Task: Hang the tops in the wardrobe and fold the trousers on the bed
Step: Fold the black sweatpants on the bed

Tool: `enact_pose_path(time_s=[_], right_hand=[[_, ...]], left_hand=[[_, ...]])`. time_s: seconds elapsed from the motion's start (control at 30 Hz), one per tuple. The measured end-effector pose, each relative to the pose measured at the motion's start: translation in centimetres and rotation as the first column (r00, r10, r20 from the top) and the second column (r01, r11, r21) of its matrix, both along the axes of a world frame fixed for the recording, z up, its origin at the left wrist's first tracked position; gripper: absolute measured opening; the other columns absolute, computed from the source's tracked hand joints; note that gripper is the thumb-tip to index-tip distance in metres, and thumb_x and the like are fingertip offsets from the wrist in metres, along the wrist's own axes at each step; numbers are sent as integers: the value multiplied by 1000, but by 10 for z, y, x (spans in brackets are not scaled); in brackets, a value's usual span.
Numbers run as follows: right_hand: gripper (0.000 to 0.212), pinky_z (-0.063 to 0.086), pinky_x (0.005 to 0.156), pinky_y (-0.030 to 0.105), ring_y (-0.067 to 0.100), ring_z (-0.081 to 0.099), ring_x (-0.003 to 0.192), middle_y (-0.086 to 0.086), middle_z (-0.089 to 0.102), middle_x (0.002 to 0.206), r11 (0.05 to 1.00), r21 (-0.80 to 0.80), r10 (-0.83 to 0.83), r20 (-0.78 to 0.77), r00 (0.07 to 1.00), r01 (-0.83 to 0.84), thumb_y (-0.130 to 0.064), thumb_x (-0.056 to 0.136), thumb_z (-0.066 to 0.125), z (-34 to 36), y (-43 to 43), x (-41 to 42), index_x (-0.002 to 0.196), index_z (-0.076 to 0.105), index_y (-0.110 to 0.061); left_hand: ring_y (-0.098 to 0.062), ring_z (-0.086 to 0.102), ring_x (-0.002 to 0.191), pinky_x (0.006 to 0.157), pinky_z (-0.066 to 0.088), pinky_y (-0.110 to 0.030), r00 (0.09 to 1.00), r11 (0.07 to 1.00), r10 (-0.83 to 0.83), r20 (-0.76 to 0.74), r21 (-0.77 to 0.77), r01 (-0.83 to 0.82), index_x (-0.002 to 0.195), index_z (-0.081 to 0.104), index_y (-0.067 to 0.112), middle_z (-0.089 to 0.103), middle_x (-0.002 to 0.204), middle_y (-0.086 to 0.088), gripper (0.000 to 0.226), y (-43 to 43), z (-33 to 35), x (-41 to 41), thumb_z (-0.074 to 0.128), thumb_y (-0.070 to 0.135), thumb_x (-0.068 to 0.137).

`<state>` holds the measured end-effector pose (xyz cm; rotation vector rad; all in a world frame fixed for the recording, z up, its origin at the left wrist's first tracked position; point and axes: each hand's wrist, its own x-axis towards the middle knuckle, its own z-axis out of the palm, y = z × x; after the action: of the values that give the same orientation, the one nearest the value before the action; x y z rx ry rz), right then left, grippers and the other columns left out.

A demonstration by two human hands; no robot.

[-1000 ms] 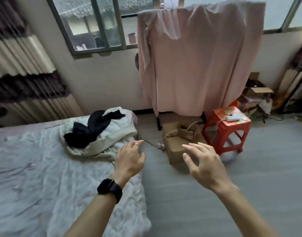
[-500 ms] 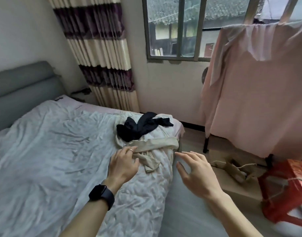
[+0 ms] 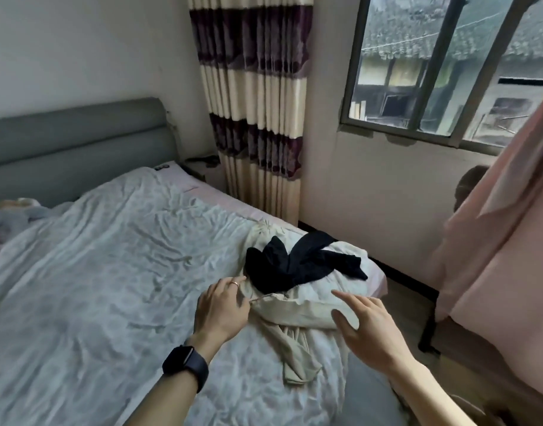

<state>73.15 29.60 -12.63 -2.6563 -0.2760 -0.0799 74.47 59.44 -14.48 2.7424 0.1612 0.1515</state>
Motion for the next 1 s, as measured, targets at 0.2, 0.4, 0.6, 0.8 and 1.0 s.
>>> enact_pose_path(time_s=[0.2, 0.4, 0.6, 0.8, 1.0], right_hand=[[53, 35, 109, 31, 16, 40, 138, -6, 54, 144, 996, 13, 94, -184, 978, -93, -47, 101, 51, -48, 14, 112, 151, 42, -33], [59, 36, 111, 34, 23, 44, 137, 1, 53, 147, 980, 3, 186, -390, 902, -201, -48, 100, 50, -137, 37, 240, 152, 38, -24], [66, 33, 112, 31, 22, 36, 144, 2, 39, 158, 942, -44, 236, -619, 749, -332, -47, 101, 47, -214, 51, 369, 157, 28, -18], [74, 41, 106, 37, 28, 42, 139, 8, 28, 161, 952, 29, 251, -650, 717, -306, -48, 99, 52, -271, 100, 492, 158, 23, -14], [100, 38, 113, 44, 32, 38, 143, 11, 19, 165, 974, 223, 188, -678, 710, -44, -61, 90, 61, -319, 168, 594, 161, 3, -18]], left_hand=[[-21, 49, 130, 109, 35, -35, 987, 995, 97, -130, 14, -96, 148, 45, 31, 50, 146, 5, 50, 14, -38, 62, 49, 39, 99], [-20, 45, 133, 110, 35, -33, 945, 976, 215, -246, 7, -220, 150, 40, 31, 45, 149, 6, 50, 13, -99, 146, 47, 38, 101], [-18, 42, 137, 108, 38, -33, 794, 916, 294, -532, -80, -393, 149, 41, 31, 40, 152, 6, 50, -10, -172, 246, 45, 42, 100], [-21, 40, 140, 109, 39, -38, 686, 859, 309, -658, -117, -499, 151, 37, 30, 34, 156, 6, 53, -14, -223, 339, 47, 42, 100], [-27, 41, 138, 107, 43, -41, 656, 762, 374, -655, -187, -621, 154, 28, 30, 30, 155, -2, 65, 18, -274, 419, 53, 49, 97]])
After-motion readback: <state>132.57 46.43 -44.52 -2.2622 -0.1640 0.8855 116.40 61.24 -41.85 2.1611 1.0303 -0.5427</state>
